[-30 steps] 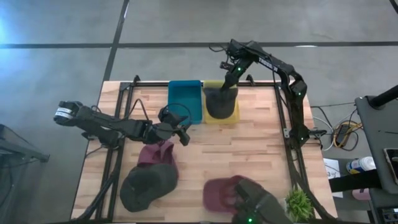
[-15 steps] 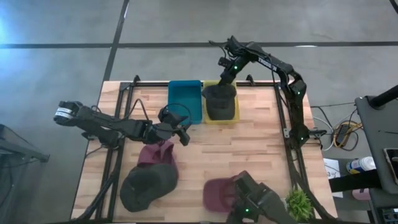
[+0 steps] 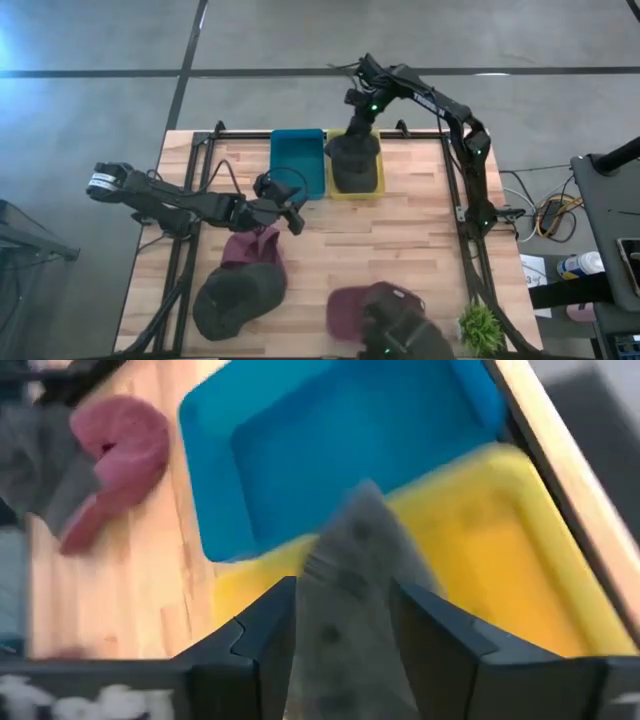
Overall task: Pick & Place hat
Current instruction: Put the black cap into the yellow bin
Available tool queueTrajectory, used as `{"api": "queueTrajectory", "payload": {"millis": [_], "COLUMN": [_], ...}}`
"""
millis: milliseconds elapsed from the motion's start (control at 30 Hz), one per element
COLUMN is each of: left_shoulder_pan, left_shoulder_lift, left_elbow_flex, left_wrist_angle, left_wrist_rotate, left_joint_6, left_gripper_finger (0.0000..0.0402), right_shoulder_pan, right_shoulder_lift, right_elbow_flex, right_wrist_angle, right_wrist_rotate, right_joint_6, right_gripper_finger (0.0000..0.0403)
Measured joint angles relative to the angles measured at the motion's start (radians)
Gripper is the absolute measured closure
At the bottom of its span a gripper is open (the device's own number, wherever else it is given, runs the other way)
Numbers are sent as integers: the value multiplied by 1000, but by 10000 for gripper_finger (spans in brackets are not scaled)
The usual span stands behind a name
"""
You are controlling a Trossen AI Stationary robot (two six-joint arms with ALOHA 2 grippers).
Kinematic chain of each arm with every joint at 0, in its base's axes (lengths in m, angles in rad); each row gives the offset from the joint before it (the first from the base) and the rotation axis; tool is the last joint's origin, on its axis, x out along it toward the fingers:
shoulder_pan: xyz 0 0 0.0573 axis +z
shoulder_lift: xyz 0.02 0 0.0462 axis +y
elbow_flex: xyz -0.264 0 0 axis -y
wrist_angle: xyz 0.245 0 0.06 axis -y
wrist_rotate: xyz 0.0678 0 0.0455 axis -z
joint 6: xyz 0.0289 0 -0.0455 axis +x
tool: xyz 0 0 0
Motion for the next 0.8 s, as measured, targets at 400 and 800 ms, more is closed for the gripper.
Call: {"api": "queueTrajectory", "payload": {"millis": [400,800], "left_shoulder_pan": [-22,-97], "left_shoulder_lift": [-1,-6], "left_elbow_flex": [0,0], "left_wrist_angle": [-69,-168], "left_wrist_rotate": [2,-1], "left_joint_6": [-35,-147], "left_gripper_finger": [243,243], "right_shoulder_pan": [196,216], "right_shoulder_lift": [11,151], "right_elbow_flex": [45,27], "right_wrist_angle": [184,172], "right_wrist_rotate": [292,333], "right_joint_6": [-246,-247], "right_gripper_finger": [273,313]}}
